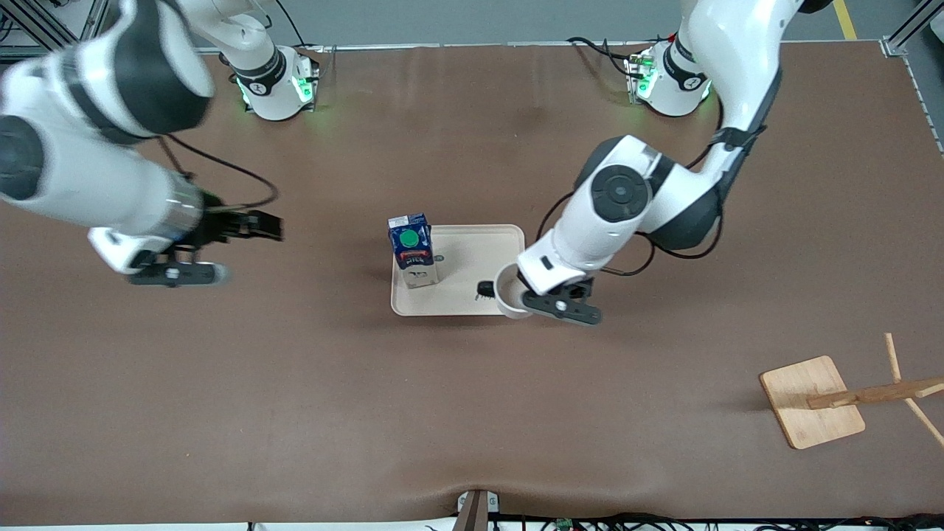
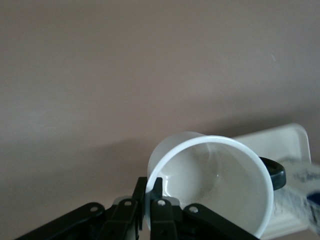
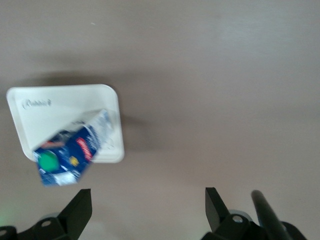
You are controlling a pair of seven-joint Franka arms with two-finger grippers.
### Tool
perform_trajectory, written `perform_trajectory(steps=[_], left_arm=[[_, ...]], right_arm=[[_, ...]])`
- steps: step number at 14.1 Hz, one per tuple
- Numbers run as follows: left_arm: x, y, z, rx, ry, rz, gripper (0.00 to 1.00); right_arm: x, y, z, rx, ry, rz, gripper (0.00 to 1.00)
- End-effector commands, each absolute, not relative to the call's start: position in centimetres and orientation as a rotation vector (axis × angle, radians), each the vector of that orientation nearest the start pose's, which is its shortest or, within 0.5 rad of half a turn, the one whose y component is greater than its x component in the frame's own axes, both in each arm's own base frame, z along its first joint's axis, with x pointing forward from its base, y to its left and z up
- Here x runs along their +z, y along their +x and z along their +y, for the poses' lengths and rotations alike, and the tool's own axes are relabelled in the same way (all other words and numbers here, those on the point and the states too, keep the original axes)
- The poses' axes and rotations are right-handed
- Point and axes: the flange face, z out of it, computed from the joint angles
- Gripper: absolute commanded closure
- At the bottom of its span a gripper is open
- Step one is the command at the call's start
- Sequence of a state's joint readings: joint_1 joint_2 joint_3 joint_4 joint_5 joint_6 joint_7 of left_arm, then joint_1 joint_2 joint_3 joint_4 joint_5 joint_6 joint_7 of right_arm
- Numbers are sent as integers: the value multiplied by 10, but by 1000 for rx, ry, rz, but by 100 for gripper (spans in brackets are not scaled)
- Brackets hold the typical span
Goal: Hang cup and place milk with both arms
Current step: 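Carry the mug toward the wooden stand while the right gripper reaches the milk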
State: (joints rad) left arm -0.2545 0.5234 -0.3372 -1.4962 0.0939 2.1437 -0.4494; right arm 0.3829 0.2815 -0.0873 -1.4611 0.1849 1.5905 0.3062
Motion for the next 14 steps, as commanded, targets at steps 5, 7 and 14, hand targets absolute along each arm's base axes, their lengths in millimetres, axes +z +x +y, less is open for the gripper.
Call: perform_trajectory(steps=[5, 7, 14], left_arm=[[470, 662, -193, -223, -3345, -448, 100], [485, 671, -126, -240, -3312, -650, 100], [521, 678, 11, -341, -3141, -1359, 100]], right_arm=[[443, 587, 331, 212, -3025, -115, 0], [417, 574, 370, 202, -3031, -203, 0], [369, 533, 415, 244, -3095, -440, 0]])
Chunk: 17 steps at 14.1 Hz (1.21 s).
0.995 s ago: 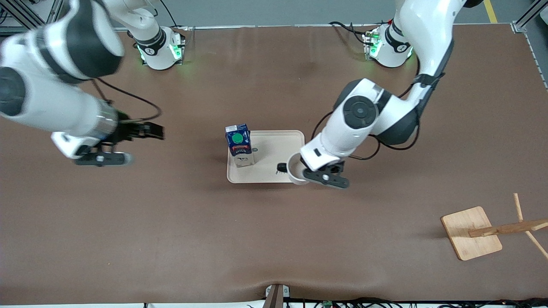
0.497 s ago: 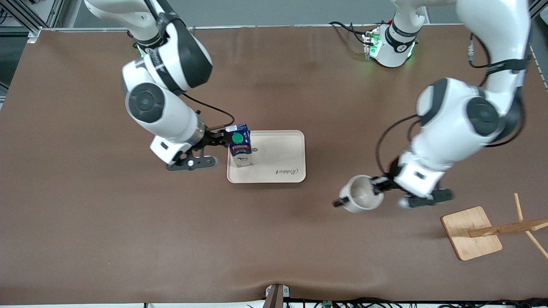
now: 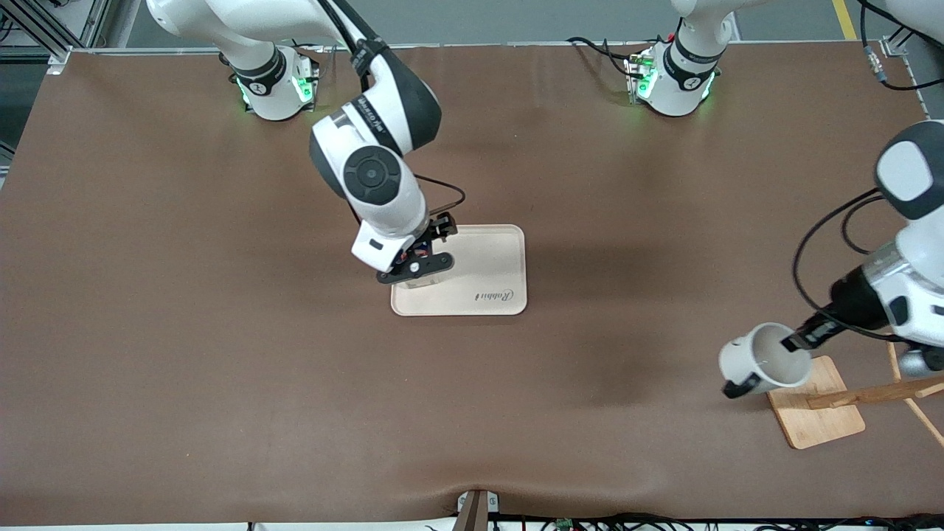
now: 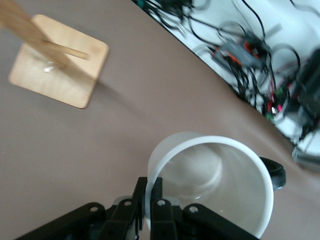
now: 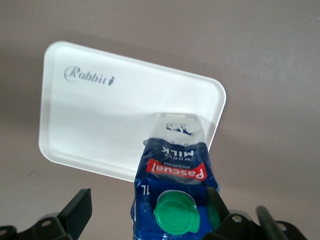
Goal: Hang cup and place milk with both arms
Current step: 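Hang the mug handle on the stand peg while the right gripper grasps milk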
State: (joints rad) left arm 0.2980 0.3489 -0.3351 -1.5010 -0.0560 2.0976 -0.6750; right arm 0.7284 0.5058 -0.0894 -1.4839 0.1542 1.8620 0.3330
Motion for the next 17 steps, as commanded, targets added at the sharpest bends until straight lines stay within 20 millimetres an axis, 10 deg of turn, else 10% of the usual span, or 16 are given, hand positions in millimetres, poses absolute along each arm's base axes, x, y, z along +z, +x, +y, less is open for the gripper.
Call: perform_trajectory(steps=[1, 9, 17], left_arm=[[523, 679, 15, -322, -3135, -1523, 100], [519, 684, 87, -176, -2707, -2491, 100], [508, 666, 96, 162, -2420, -2660, 100]], right_arm=[[365, 532, 413, 254, -3106, -448, 0], [389, 539, 406, 259, -3151, -463, 0], [369, 530, 408, 309, -3171, -473, 0]])
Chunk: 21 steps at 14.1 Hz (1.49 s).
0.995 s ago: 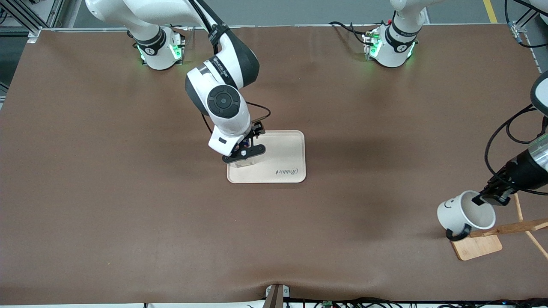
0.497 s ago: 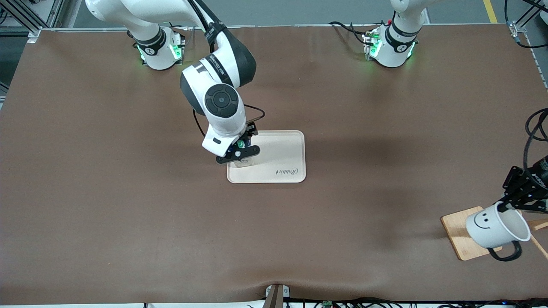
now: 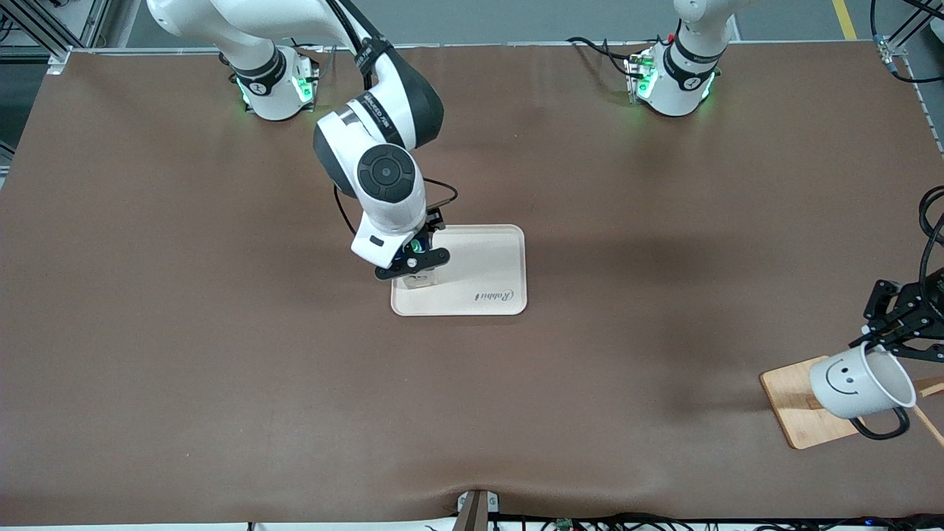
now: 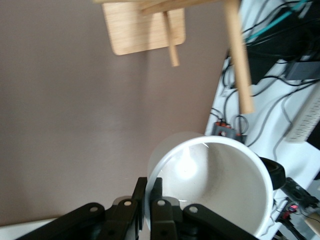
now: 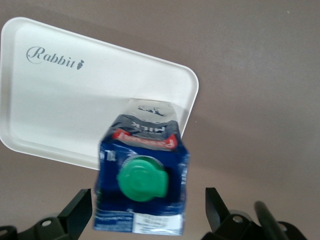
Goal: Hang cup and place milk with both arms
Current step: 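Hang the mug handle on the stand peg while the right gripper grasps milk, then lift the milk carton with the right gripper and carry it off the tray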
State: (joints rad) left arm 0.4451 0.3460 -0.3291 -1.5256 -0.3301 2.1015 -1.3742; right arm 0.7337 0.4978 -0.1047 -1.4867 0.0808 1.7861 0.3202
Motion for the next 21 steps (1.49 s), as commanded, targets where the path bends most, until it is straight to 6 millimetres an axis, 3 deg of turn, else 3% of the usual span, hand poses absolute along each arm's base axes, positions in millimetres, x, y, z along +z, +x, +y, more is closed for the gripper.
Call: perform_trajectory(steps=[1, 2, 8, 10, 11, 12, 13, 15, 17, 20, 21], left_arm=[[507, 660, 121, -114, 1820, 1994, 100], [508, 658, 137, -92, 1838, 1969, 100], [504, 659, 140, -95, 1845, 1966, 100], [501, 657, 154, -92, 1833, 1978, 100], [503, 657, 158, -86, 1828, 1981, 100], [504, 657, 158, -84, 1828, 1980, 100], [506, 656, 159, -80, 1826, 1980, 100], [507, 656, 159, -77, 1829, 1976, 100], [504, 655, 160, -79, 1841, 1967, 100], [496, 651, 179, -76, 1852, 1962, 100], [493, 652, 179, -83, 1846, 1966, 100]], right_arm=[[369, 530, 409, 306, -3171, -475, 0], [368, 527, 413, 303, -3171, -483, 0], [344, 521, 410, 303, -3198, -507, 0], [342, 525, 406, 299, -3198, -495, 0], [343, 525, 407, 296, -3195, -493, 35], [348, 524, 410, 297, -3187, -490, 78], [355, 527, 410, 286, -3188, -433, 100], [388, 537, 405, 281, -3185, -369, 100], [446, 553, 381, 367, -3128, -269, 100], [505, 579, 297, 415, -3126, -72, 100], [506, 592, 259, 430, -3130, 17, 100]])
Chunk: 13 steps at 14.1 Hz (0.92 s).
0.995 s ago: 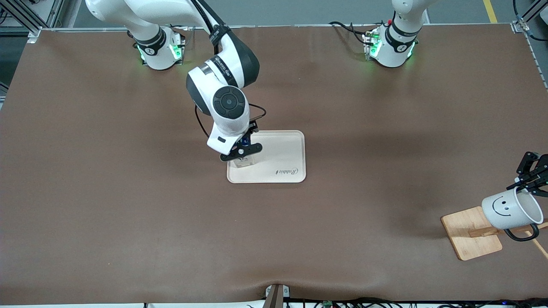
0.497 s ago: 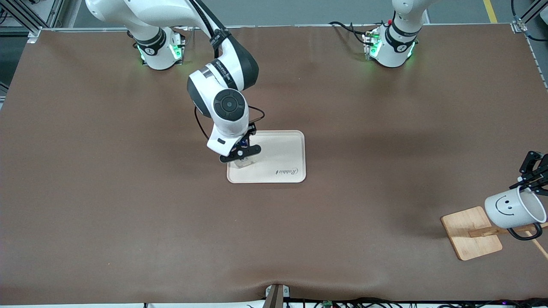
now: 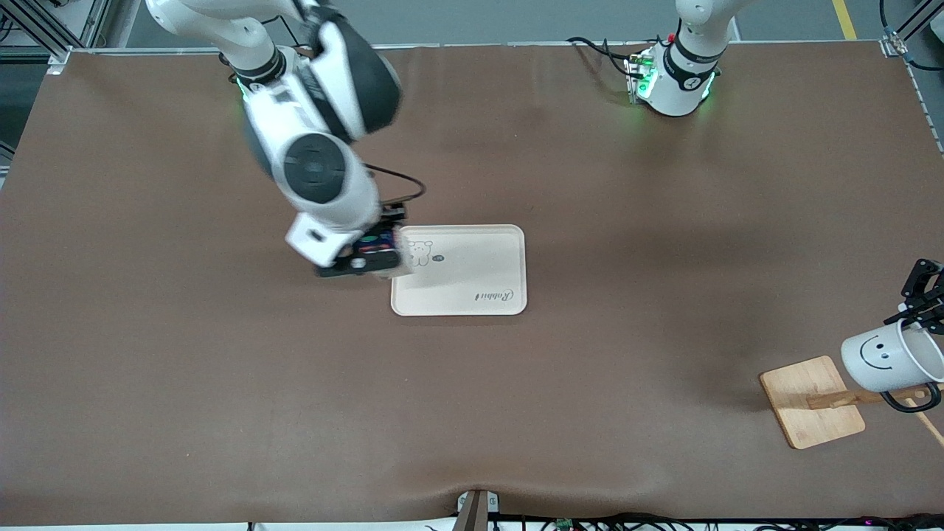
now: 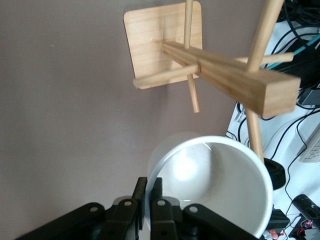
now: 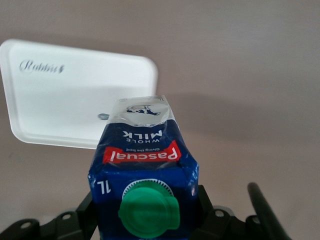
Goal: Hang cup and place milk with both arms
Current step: 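Lift the milk carton with the right gripper and carry it off the tray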
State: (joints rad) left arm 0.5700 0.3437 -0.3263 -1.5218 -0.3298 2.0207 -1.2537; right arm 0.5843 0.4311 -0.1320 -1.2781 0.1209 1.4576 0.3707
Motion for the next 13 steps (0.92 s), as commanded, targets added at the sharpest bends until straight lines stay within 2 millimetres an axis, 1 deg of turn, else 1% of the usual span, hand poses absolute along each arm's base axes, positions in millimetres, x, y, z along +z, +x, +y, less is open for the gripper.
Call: perform_trajectory(steps=[1, 2, 3, 4, 5, 6, 7, 8, 9, 10, 11, 12, 13], left_arm=[[494, 652, 180, -79, 1845, 1967, 100], [493, 650, 187, -78, 1837, 1975, 100], [492, 649, 189, -78, 1835, 1978, 100], [491, 649, 189, -82, 1837, 1977, 98], [487, 651, 190, -90, 1836, 1979, 79], [487, 651, 189, -87, 1842, 1972, 58], [488, 651, 189, -80, 1861, 1952, 18], [492, 651, 188, -60, 1892, 1919, 0], [494, 650, 189, -53, 1898, 1912, 0], [498, 650, 189, -45, 1894, 1911, 0], [501, 651, 186, -42, 1898, 1905, 0], [505, 651, 181, -37, 1904, 1896, 0], [516, 649, 178, -26, 1909, 1886, 0]], right_arm=[[507, 600, 226, 440, -3149, 85, 100], [505, 608, 199, 435, -3195, 133, 100], [500, 614, 171, 442, -3230, 172, 100], [495, 619, 148, 459, -3239, 161, 100], [488, 625, 113, 484, -3229, 166, 100], [480, 632, 66, 512, -3201, 157, 100], [466, 634, 25, 531, -3177, 129, 100], [452, 635, -9, 518, -3160, 115, 100], [440, 634, -37, 519, -3146, 114, 100], [432, 630, -57, 531, -3134, 133, 100], [421, 627, -71, 548, -3125, 166, 100], [408, 622, -82, 566, -3114, 188, 100], [392, 618, -82, 580, -3111, 188, 100]])
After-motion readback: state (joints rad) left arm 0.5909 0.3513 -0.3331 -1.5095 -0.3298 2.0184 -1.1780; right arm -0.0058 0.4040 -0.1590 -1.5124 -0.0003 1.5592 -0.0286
